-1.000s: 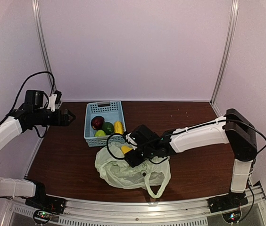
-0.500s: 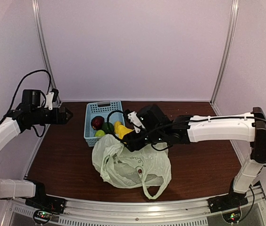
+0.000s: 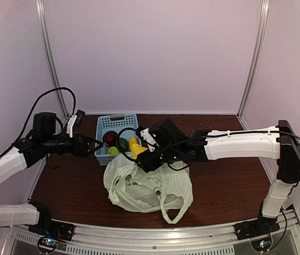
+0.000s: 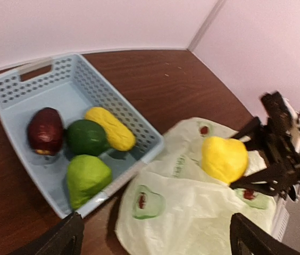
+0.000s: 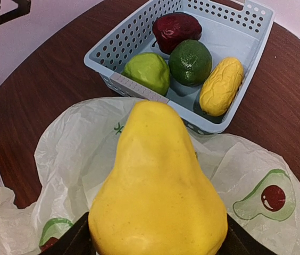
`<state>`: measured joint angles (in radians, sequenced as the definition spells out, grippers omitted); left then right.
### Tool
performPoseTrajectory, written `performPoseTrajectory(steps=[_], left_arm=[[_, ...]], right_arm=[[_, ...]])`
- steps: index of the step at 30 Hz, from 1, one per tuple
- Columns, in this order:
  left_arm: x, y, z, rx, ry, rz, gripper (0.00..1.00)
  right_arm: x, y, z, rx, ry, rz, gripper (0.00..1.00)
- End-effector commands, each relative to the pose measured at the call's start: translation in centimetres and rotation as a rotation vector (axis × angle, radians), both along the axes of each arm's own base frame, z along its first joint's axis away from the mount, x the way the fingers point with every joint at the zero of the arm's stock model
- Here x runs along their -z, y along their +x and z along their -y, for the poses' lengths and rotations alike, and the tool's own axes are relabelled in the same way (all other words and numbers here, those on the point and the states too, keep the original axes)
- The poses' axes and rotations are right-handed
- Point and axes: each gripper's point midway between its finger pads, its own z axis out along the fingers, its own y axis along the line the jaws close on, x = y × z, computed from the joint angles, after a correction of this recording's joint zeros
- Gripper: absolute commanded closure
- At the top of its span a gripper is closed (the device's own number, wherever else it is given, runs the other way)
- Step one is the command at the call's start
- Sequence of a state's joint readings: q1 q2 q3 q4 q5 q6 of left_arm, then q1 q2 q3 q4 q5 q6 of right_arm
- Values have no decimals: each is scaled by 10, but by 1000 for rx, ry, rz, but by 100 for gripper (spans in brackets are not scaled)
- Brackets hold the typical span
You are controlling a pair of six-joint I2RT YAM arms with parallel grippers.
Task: Untie the knot of the plastic bag and take out the fruit
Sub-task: Hold the bag opening of the takeout bag.
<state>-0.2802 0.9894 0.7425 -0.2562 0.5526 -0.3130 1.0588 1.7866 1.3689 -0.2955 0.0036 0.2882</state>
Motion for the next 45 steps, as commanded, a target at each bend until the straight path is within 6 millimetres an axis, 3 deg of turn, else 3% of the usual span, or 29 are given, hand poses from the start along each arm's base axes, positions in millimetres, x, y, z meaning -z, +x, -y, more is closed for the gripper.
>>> performPoseTrajectory(steps=[1, 4, 8, 16, 19, 23, 26, 33, 45], left_arm=[[-22, -38, 50, 176, -131, 34, 3], [-14, -59, 73, 258, -164, -11, 3], [12, -77, 90, 301, -120, -81, 3], [39, -81, 113, 337, -83, -161, 19], [40, -79, 118, 346, -89, -163, 40], [46, -83, 120, 363, -87, -185, 78], [53, -85, 116, 350, -77, -200, 99], [73, -85, 99, 276, 2, -239, 100], [85, -79, 86, 198, 75, -250, 100]], right_arm=[[7, -1, -4, 1, 0, -9, 34], [10, 0, -5, 3, 1, -11, 34], [11, 0, -6, 4, 4, -12, 35], [11, 0, -5, 11, 13, -8, 35], [9, 1, -4, 20, 19, -4, 35], [10, 5, 2, 58, 17, -6, 35], [11, 7, 6, 72, 15, -8, 35], [11, 13, 18, 102, 11, -6, 35], [6, 21, 45, 157, 85, -48, 35]])
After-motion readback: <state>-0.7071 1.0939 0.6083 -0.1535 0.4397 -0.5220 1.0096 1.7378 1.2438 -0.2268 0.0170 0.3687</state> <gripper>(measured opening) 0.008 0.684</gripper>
